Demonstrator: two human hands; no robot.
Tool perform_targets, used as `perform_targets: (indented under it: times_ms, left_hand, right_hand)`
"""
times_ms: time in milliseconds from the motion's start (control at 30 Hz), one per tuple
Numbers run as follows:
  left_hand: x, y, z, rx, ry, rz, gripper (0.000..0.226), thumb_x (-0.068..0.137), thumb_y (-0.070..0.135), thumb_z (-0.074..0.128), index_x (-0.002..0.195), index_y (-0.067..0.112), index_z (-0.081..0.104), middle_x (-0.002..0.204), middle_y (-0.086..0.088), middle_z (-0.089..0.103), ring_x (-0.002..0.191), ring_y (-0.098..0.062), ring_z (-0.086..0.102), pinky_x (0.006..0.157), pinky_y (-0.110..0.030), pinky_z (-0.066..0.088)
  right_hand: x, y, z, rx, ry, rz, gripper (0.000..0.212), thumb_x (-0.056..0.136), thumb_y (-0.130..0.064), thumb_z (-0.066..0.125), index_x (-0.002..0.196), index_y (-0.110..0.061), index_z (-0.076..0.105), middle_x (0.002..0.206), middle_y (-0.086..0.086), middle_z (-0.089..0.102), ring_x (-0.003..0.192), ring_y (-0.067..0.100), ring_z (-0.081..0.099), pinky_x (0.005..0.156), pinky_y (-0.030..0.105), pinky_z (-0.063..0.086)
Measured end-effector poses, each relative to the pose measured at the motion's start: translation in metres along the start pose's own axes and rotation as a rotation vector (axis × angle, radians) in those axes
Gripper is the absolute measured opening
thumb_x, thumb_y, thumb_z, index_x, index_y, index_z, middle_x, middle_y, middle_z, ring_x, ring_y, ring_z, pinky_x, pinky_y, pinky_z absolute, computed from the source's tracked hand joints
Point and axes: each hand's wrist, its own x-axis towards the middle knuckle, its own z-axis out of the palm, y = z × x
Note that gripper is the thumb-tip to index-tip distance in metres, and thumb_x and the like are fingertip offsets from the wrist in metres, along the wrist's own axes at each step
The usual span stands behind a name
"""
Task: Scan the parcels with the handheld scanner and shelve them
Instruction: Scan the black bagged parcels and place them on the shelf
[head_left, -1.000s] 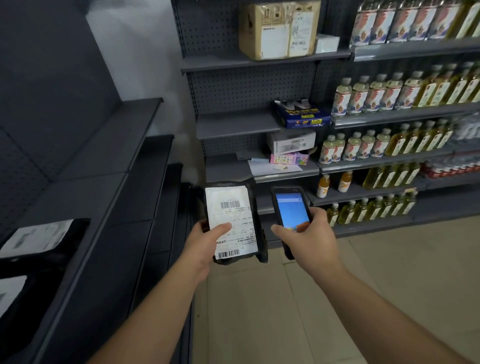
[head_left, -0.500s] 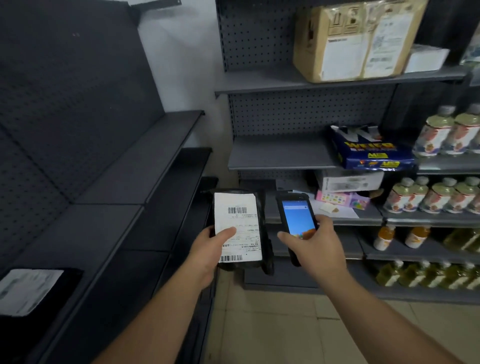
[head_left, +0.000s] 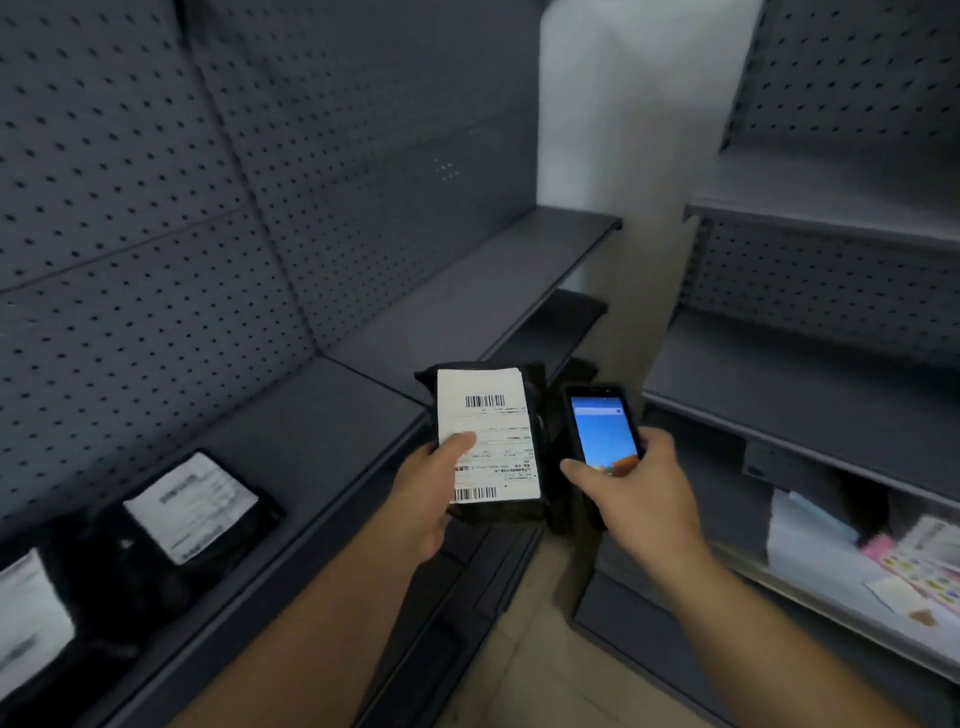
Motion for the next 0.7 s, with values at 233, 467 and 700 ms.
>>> perform_targets:
  times_ms: [233, 467, 700]
  left_hand:
    - [0.050, 0.039, -0.065, -0.159, 0.178, 0.039, 0.023, 0.103, 0.025, 0.065, 0.122, 0.013, 0.070, 0.101, -0.004, 0.082, 0.096, -0.024, 0.078, 0.085, -0.037, 0.060]
    - [0.072, 0.053, -0.119, -0.299, 0.437, 0.069, 0.024, 0.103, 0.026, 0.066, 0.119, 0.010, 0.072, 0.103, -0.005, 0.082, 0.099, -0.024, 0.076, 0.086, -0.035, 0.060]
    - [0.084, 0.054, -0.144, -0.334, 0.636, 0.021, 0.029, 0.104, 0.032, 0.064, 0.121, 0.010, 0.072, 0.107, -0.006, 0.080, 0.103, -0.027, 0.074, 0.106, -0.045, 0.055]
  right_hand:
    - [0.056, -0.062, 0.079, -0.013, -0.114, -0.133, 0.085, 0.074, -0.046, 0.090, 0.140, -0.019, 0.045, 0.097, -0.007, 0.063, 0.081, 0.003, 0.059, 0.060, 0.027, 0.041]
    - [0.096, -0.109, 0.157, -0.029, -0.292, -0.226, 0.081, 0.071, -0.048, 0.091, 0.132, -0.018, 0.047, 0.096, -0.002, 0.065, 0.085, 0.015, 0.064, 0.072, 0.037, 0.052]
    - [0.113, -0.140, 0.223, -0.003, -0.564, -0.300, 0.067, 0.075, -0.041, 0.092, 0.122, -0.024, 0.047, 0.094, 0.000, 0.064, 0.081, 0.012, 0.063, 0.068, 0.033, 0.050]
